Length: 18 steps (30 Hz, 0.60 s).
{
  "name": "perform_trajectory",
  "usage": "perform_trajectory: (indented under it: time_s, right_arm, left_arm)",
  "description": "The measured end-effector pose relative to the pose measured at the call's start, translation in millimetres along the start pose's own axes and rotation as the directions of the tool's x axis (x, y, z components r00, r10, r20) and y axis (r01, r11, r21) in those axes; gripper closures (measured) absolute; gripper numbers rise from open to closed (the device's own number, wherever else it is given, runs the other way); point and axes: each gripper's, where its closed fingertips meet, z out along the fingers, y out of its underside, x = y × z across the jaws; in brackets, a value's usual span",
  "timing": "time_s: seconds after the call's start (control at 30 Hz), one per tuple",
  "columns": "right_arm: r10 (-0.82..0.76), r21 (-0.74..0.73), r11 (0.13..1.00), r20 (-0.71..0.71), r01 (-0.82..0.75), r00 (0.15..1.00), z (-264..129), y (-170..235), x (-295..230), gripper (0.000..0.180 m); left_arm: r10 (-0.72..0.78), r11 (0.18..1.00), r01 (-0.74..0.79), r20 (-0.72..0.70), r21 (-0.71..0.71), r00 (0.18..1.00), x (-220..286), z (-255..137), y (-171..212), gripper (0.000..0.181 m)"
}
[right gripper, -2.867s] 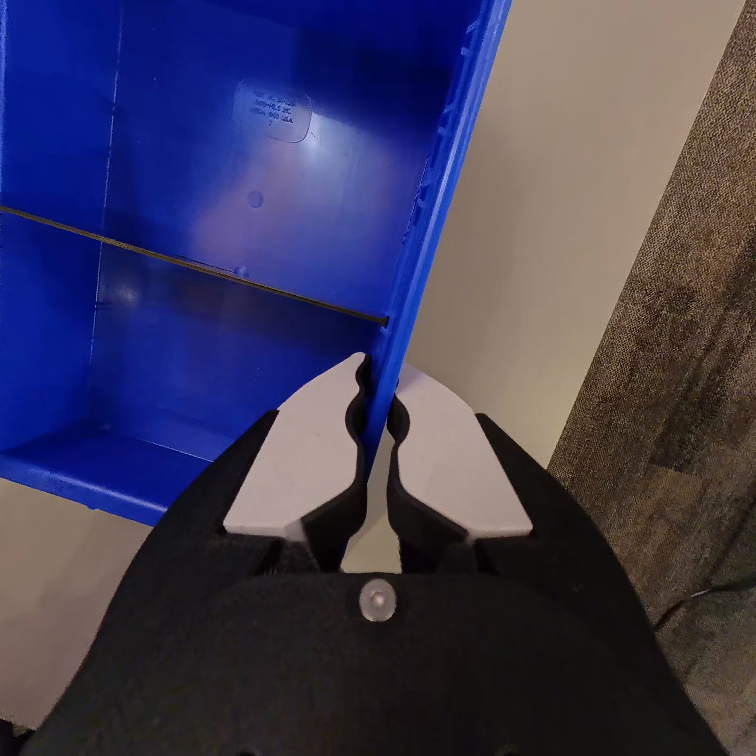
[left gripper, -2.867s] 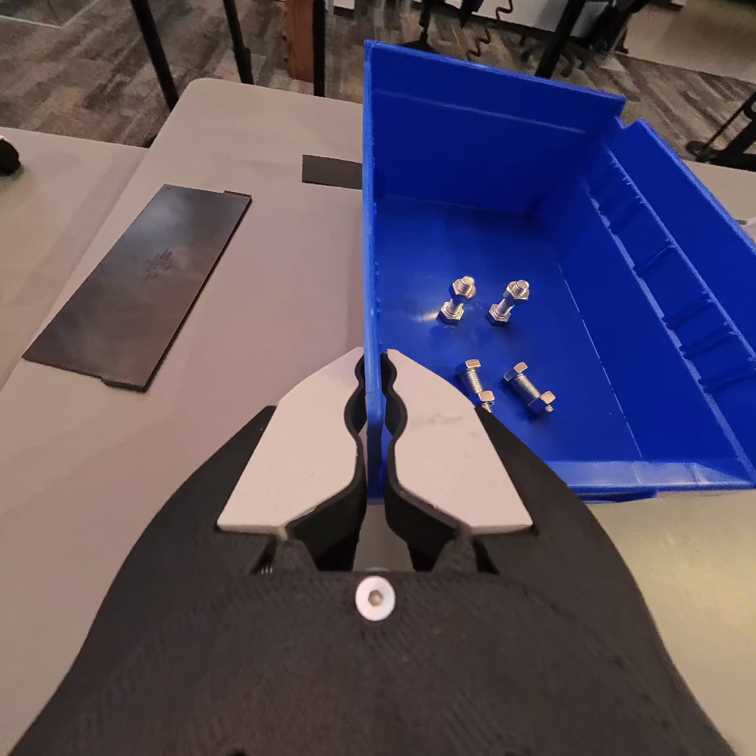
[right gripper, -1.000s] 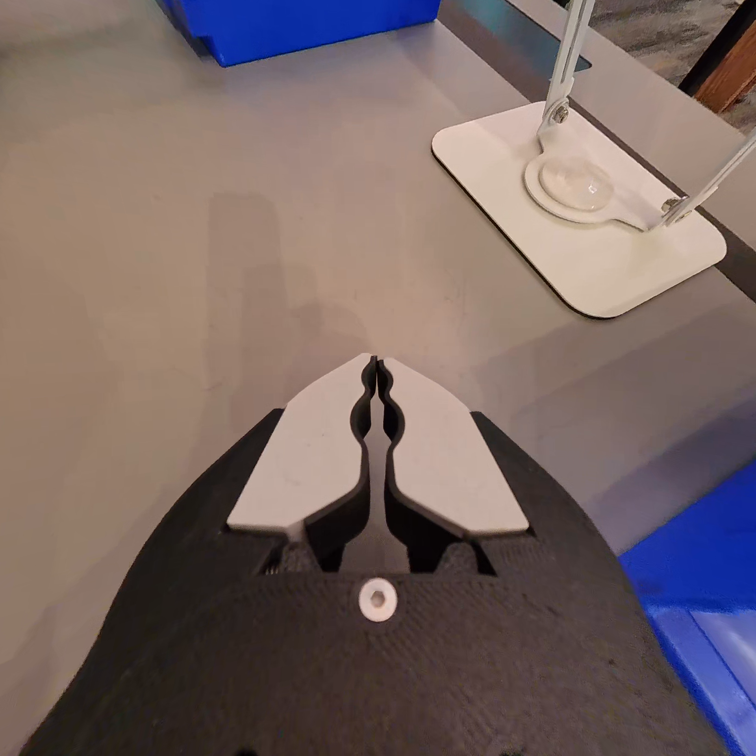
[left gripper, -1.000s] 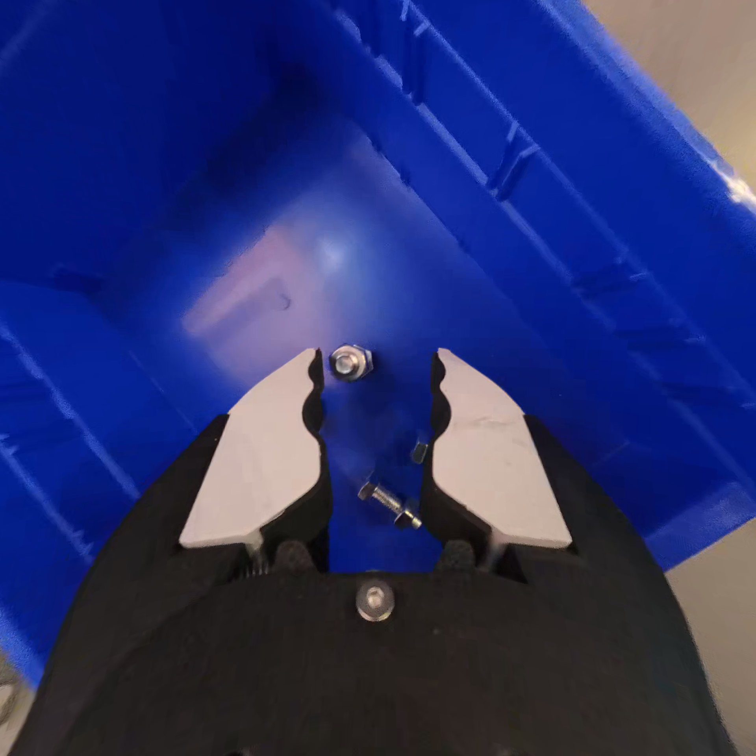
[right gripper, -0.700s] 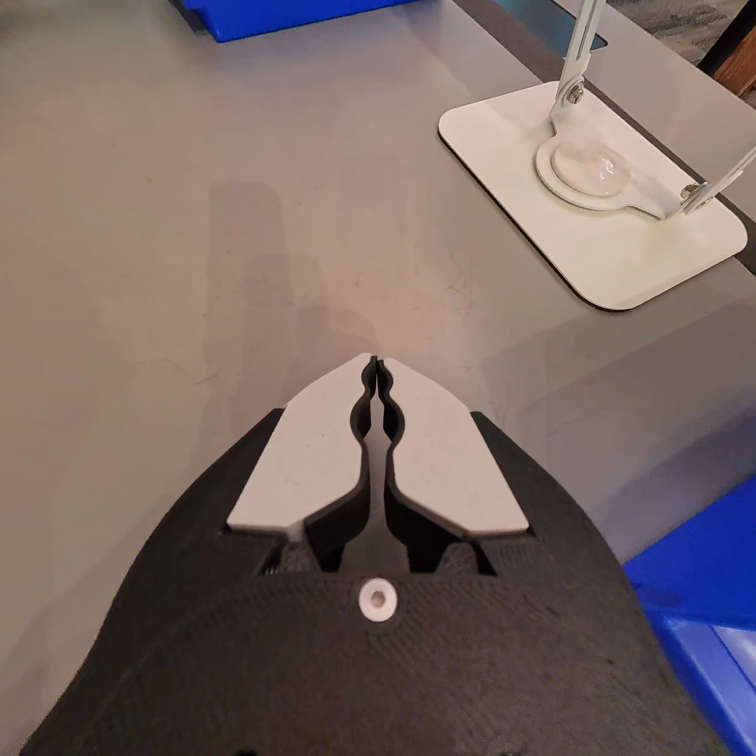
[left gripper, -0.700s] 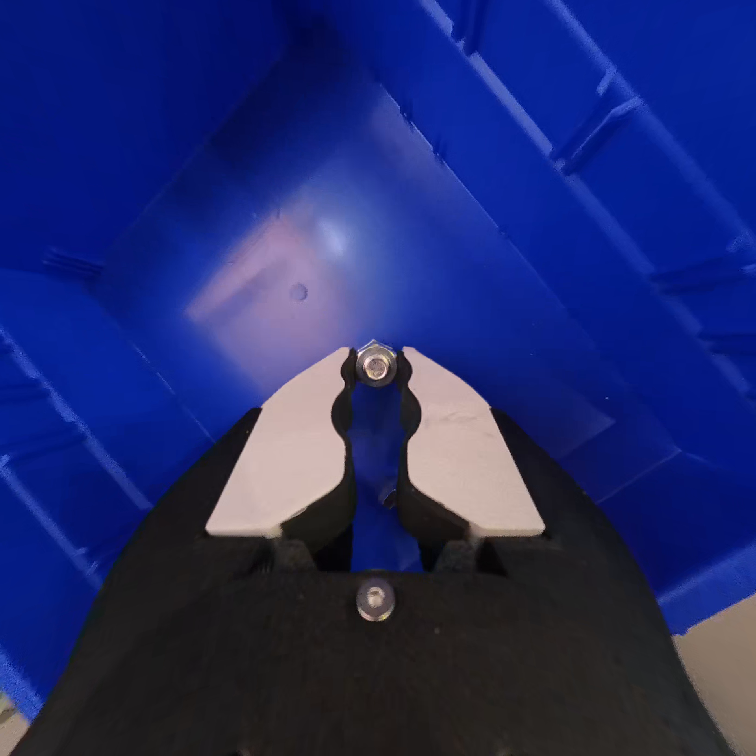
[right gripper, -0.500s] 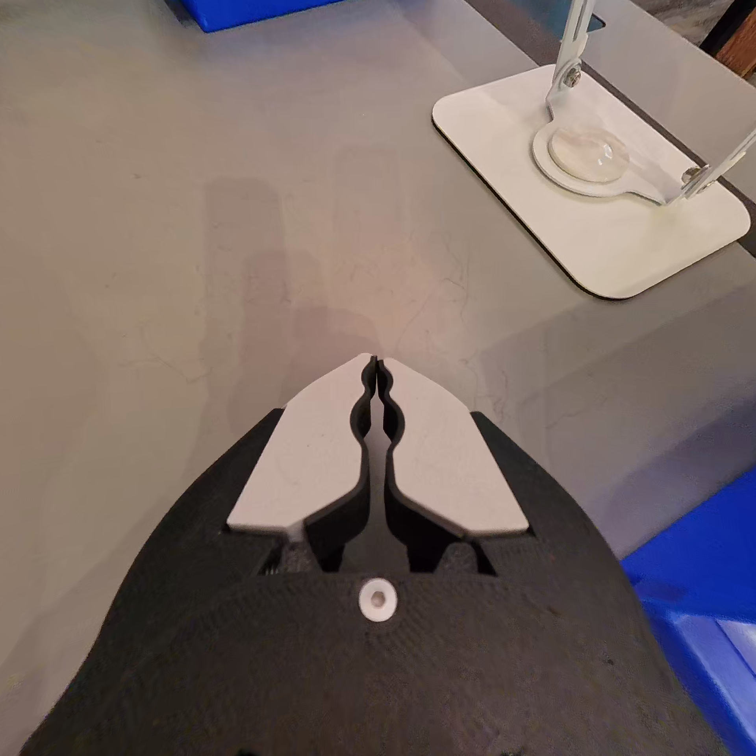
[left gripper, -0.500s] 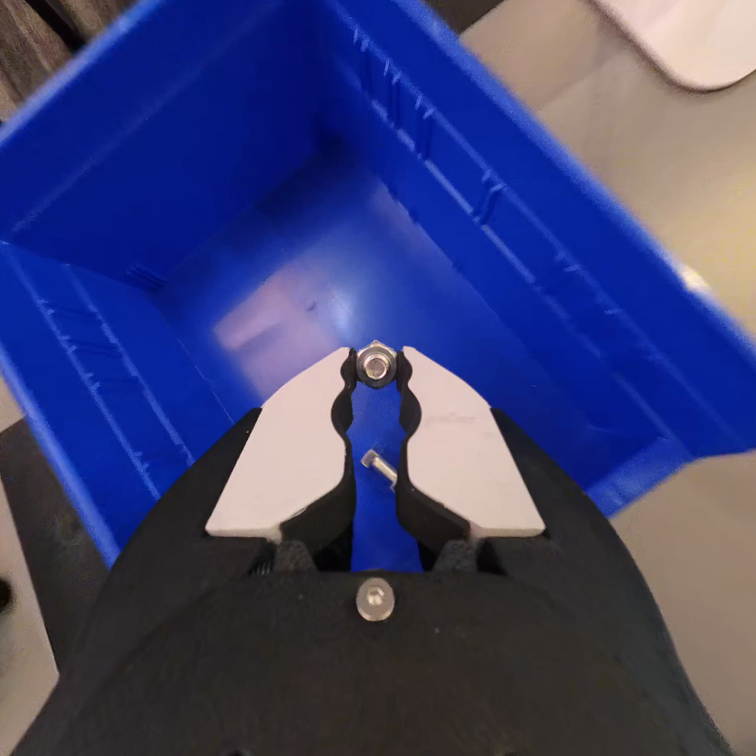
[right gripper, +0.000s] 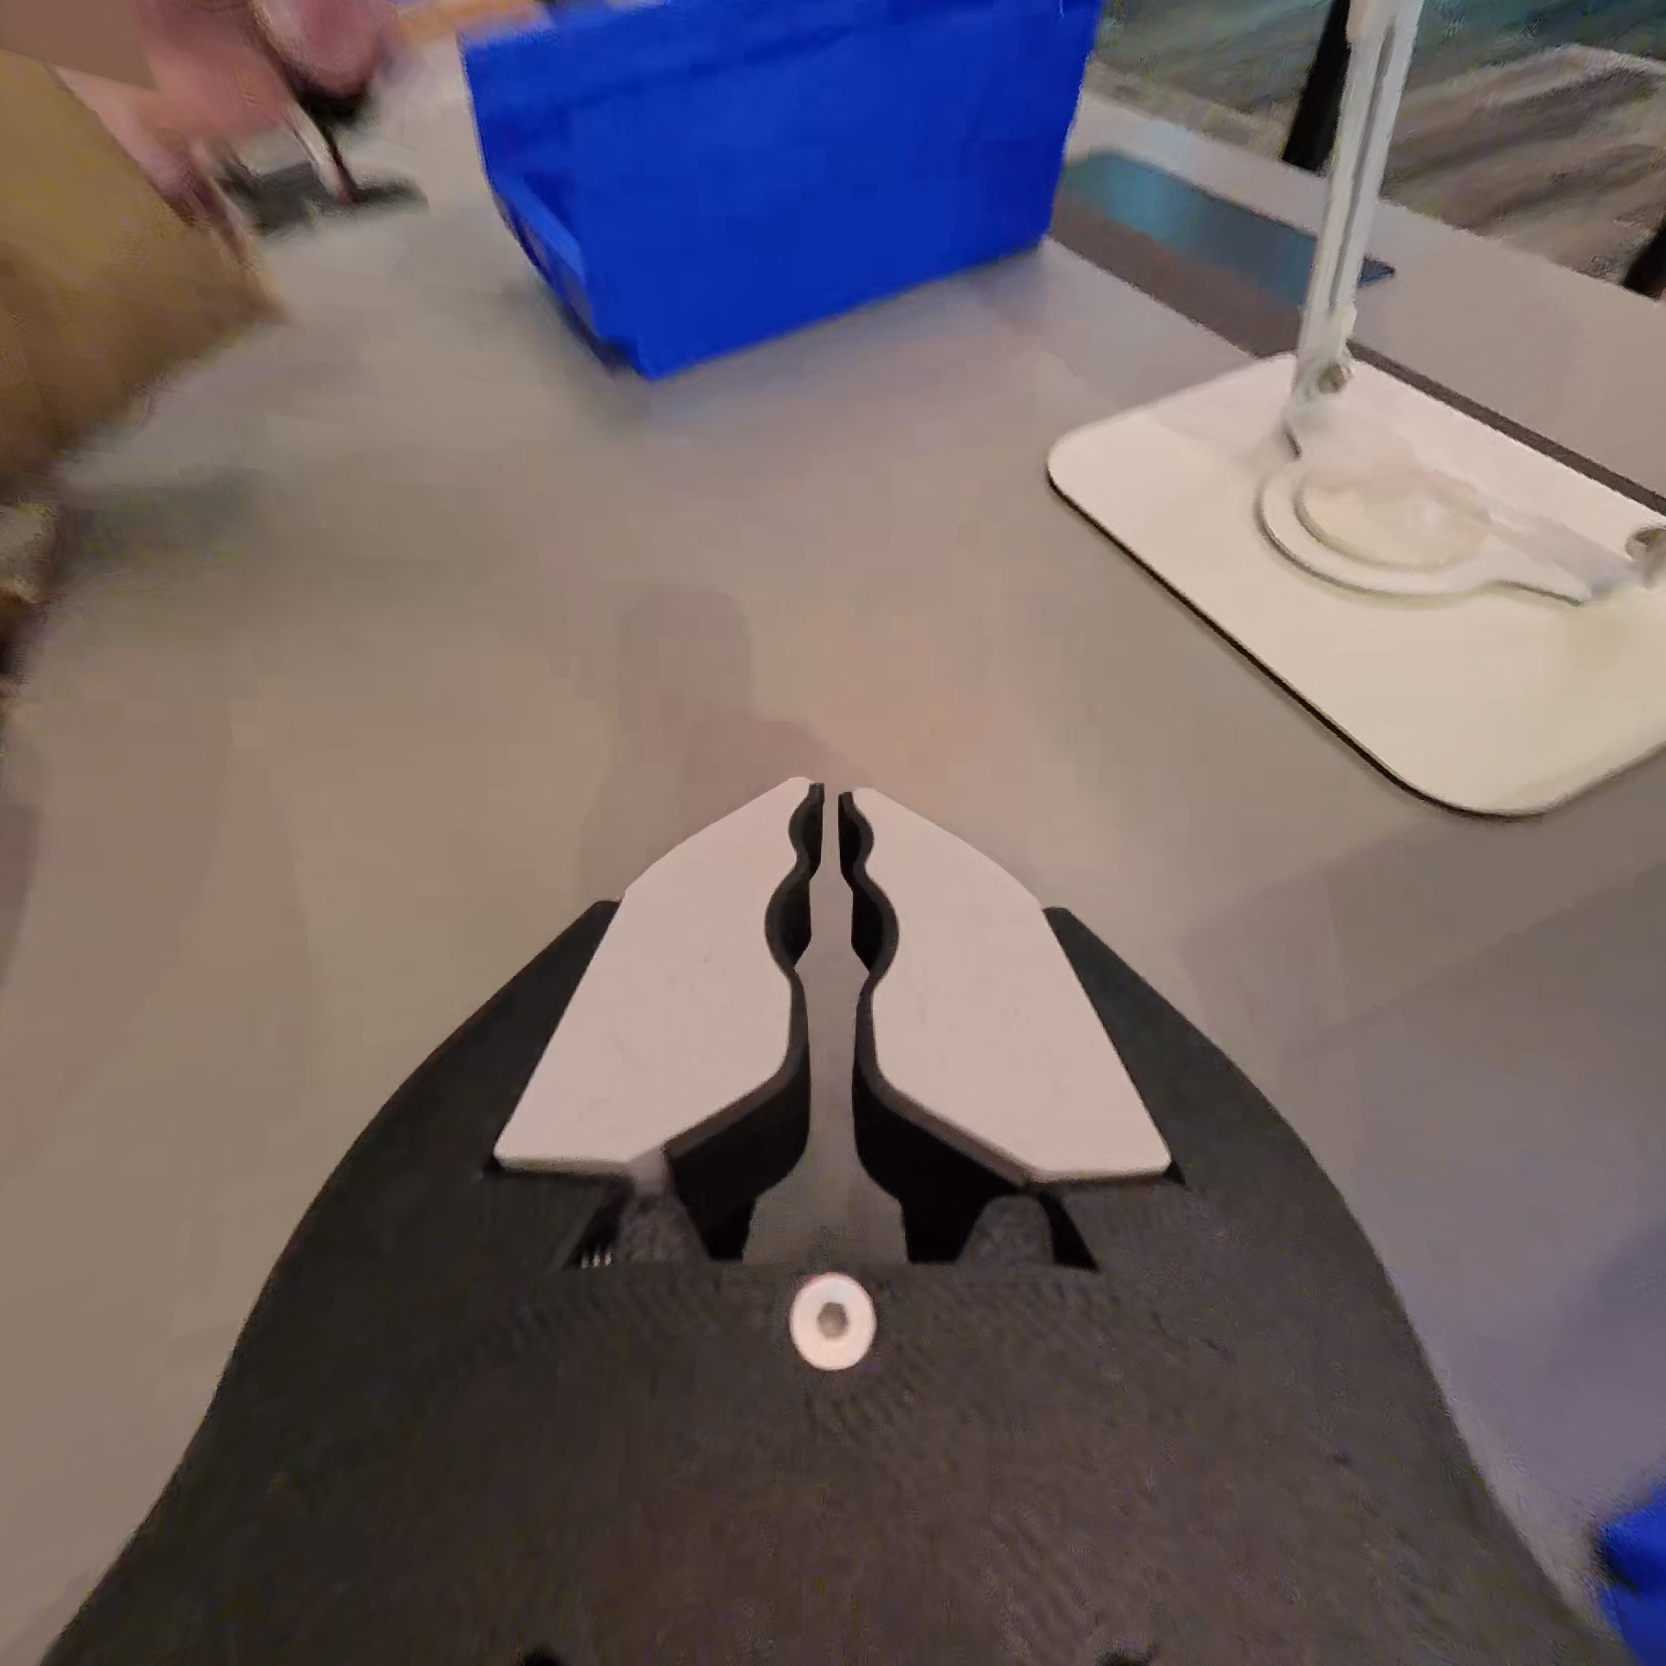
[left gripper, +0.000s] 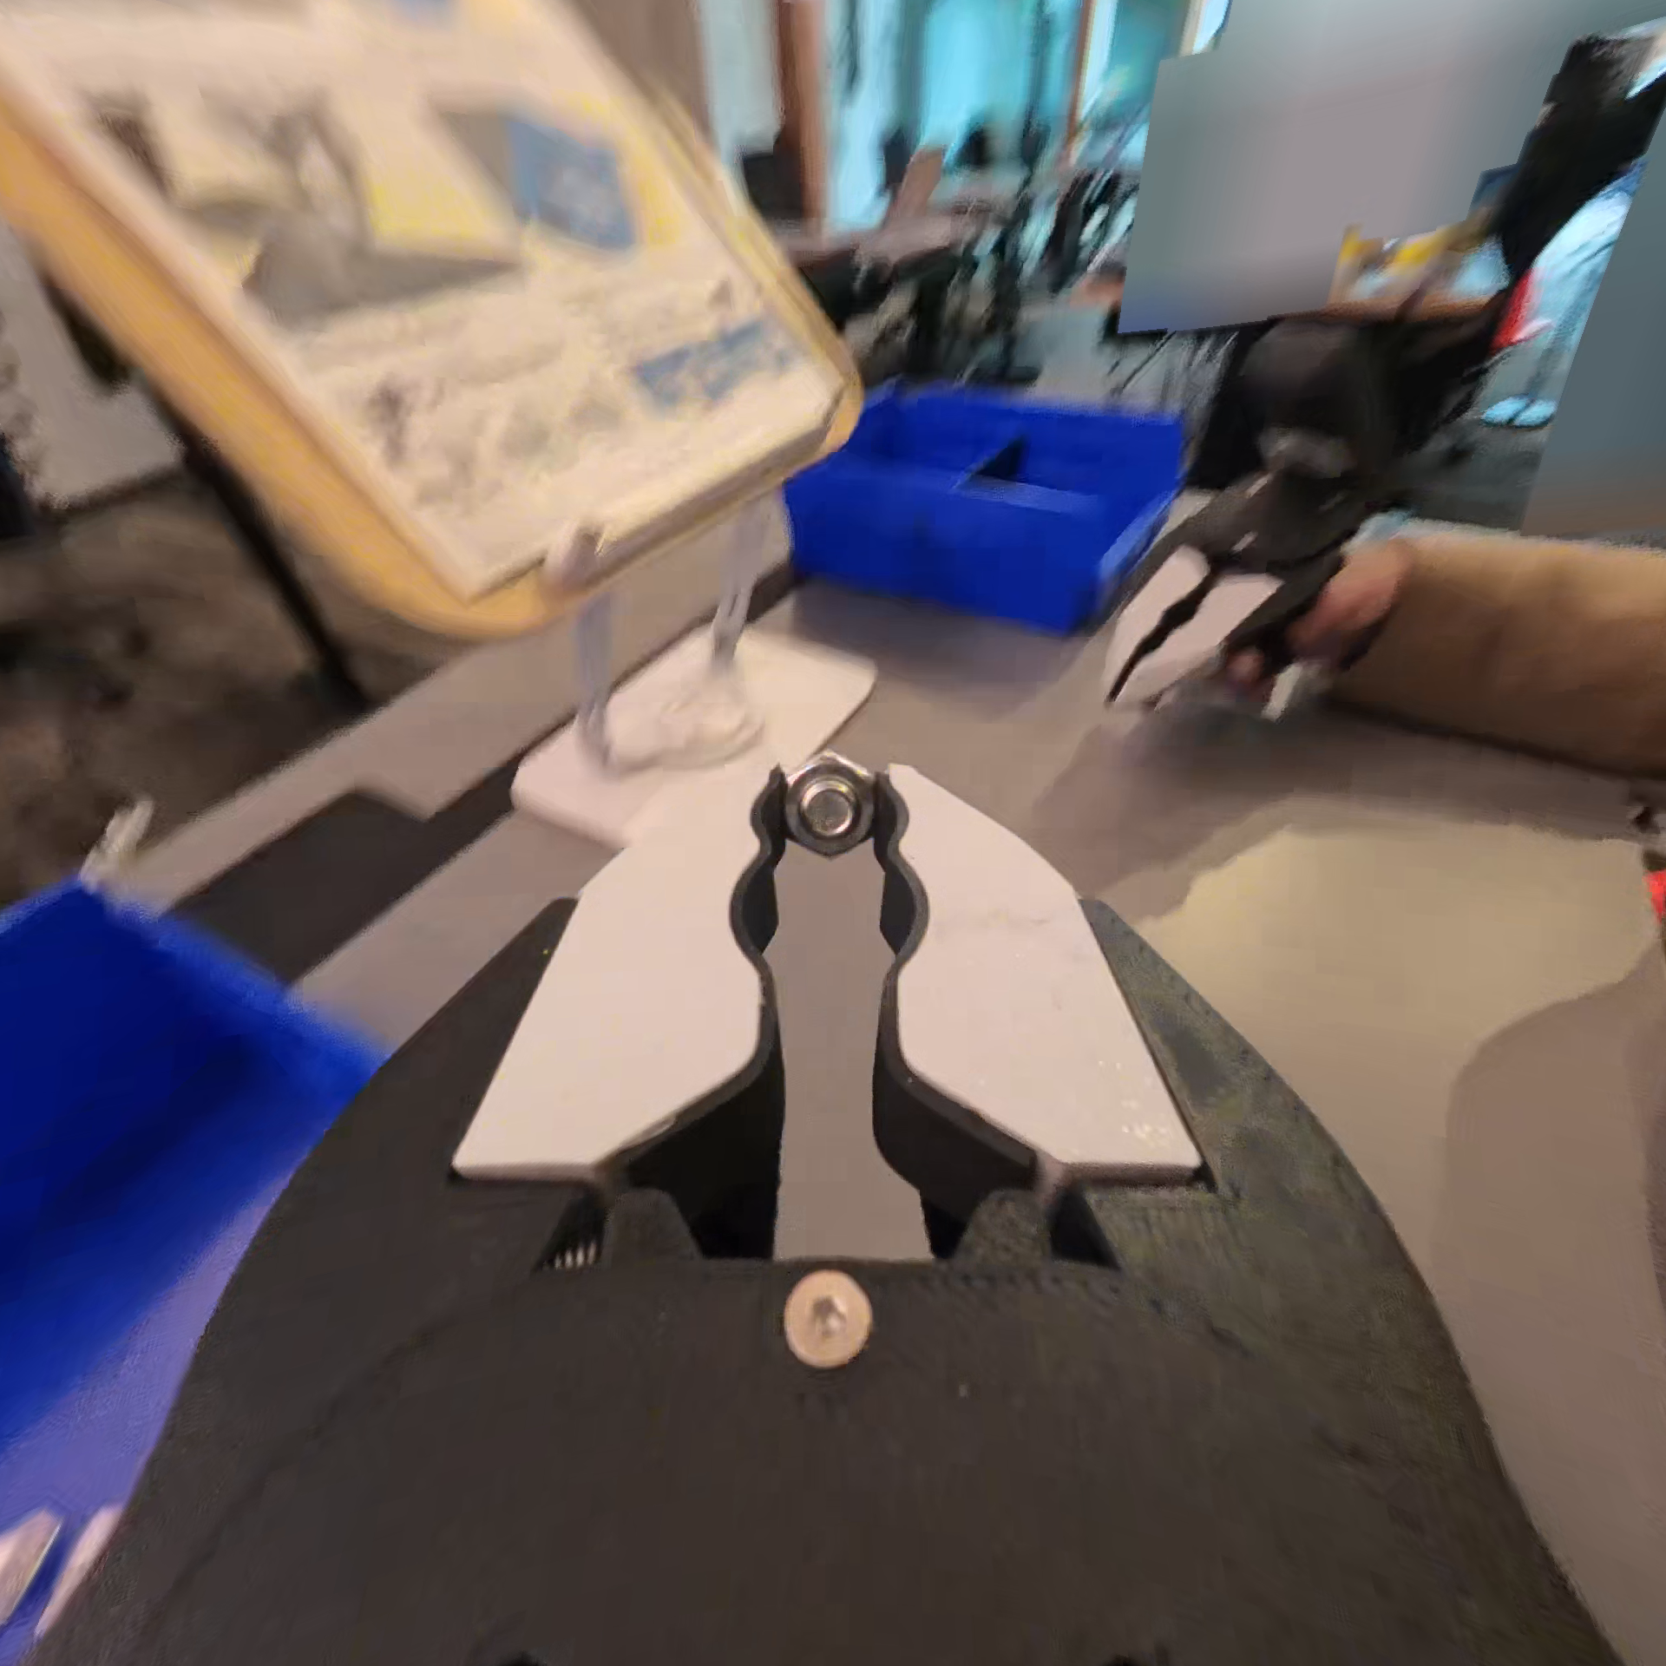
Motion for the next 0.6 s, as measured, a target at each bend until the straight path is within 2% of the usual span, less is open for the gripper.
perform_trajectory:
  time_s: [0.03, 0.1, 0.2, 0.4, 0.6]
  right_arm:
    - [0.04, 0.056, 0.998, 0.032, -0.042, 0.999, 1, -11, -5, 0.173]
    - [0.132, 0.19, 0.969, 0.154, -0.16, 0.979, -1, -39, -18, 0.172]
    - [0.213, 0.295, 0.898, 0.354, -0.325, 0.911, -1, -73, -37, 0.16]
    - [0.213, 0.326, 0.822, 0.585, -0.467, 0.783, 13, -106, -68, 0.144]
    - [0.204, 0.329, 0.766, 0.69, -0.553, 0.694, 17, -122, -79, 0.142]
  left_arm:
    - [0.024, 0.997, -0.021, -0.033, 0.07, 0.999, 11, 10, -10, 0.163]
    - [0.095, 0.987, -0.079, -0.109, 0.137, 0.99, 34, 31, -21, 0.163]
    - [0.201, 0.967, -0.163, -0.198, 0.194, 0.959, 64, 56, -26, 0.163]
    - [0.305, 0.937, -0.231, -0.29, 0.263, 0.907, 103, 88, -25, 0.163]
    - [0.327, 0.931, -0.233, -0.355, 0.282, 0.876, 129, 108, -17, 0.163]
